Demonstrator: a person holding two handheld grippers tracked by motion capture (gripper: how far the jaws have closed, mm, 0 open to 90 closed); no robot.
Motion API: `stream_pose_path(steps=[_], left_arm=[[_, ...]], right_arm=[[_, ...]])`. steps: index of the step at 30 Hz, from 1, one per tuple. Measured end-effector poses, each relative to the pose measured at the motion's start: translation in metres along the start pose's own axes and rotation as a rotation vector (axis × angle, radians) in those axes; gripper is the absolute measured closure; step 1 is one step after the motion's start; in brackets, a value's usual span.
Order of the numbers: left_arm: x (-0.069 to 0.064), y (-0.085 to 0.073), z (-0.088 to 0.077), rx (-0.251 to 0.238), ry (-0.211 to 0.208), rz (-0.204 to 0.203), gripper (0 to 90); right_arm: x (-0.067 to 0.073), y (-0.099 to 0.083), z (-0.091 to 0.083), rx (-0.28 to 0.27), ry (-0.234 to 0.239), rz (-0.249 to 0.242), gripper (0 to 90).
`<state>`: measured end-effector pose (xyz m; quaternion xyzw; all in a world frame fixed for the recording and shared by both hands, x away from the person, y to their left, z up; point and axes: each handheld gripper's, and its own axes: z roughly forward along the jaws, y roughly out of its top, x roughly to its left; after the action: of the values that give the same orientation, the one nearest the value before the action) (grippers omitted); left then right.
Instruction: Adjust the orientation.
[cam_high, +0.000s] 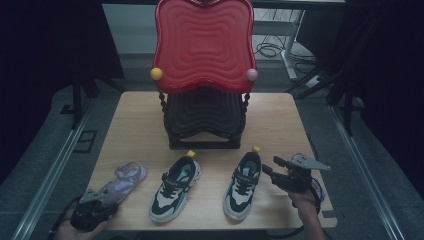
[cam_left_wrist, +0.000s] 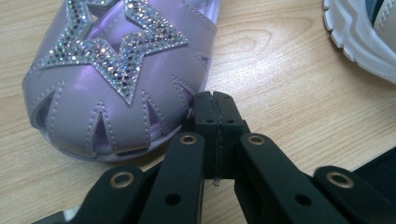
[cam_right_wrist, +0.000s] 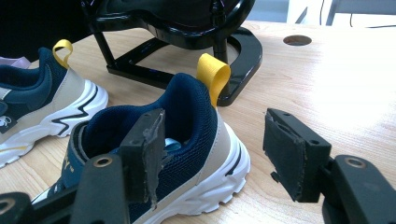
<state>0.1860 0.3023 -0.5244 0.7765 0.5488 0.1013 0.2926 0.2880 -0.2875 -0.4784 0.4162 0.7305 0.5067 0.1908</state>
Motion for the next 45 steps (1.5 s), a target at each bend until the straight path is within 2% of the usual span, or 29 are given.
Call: stream_pose_path(steps=[5, 7, 8, 15, 16, 19, 21, 25, 28, 35, 45], left_arm=[[0.003, -0.002, -0.002, 0.008, 0.026, -0.001, 89.8], [0.007, -0.004, -0.004, 0.000, 0.042, -0.019, 89.8], [0.009, -0.005, -0.004, -0.009, 0.038, -0.036, 89.8], [0.013, -0.002, -0.003, -0.001, 0.012, -0.043, 89.7], [0.016, -0.002, -0.004, -0.008, -0.004, -0.053, 89.7], [0.018, -0.002, -0.004, -0.008, -0.014, -0.061, 89.7], [0.019, -0.002, -0.005, -0.006, -0.010, -0.059, 89.7], [0.023, -0.002, -0.007, -0.002, 0.046, -0.058, 89.2], [0.027, -0.001, -0.008, -0.003, 0.057, -0.067, 88.5], [0.039, 0.006, -0.009, -0.010, 0.026, -0.086, 88.7], [0.051, 0.013, -0.006, 0.003, 0.038, -0.096, 88.6]], right_arm=[[0.000, 0.001, -0.001, -0.003, -0.002, 0.001, 39.2], [-0.001, 0.000, -0.001, -0.005, -0.006, 0.002, 39.2], [-0.001, 0.000, -0.001, -0.002, -0.006, 0.002, 39.2], [0.000, 0.001, -0.002, -0.004, -0.004, -0.001, 39.2], [-0.001, 0.001, -0.002, -0.006, -0.008, 0.001, 39.2], [-0.002, 0.000, -0.002, -0.003, -0.009, 0.002, 39.2], [-0.002, 0.000, -0.002, -0.004, -0.011, 0.001, 39.2], [-0.004, 0.000, -0.004, -0.009, -0.015, 0.008, 39.2], [-0.003, 0.000, -0.003, -0.004, -0.013, 0.000, 39.2], [-0.001, -0.001, 0.000, 0.001, -0.008, -0.001, 39.2], [-0.001, -0.001, 0.000, 0.005, -0.009, 0.001, 39.1]])
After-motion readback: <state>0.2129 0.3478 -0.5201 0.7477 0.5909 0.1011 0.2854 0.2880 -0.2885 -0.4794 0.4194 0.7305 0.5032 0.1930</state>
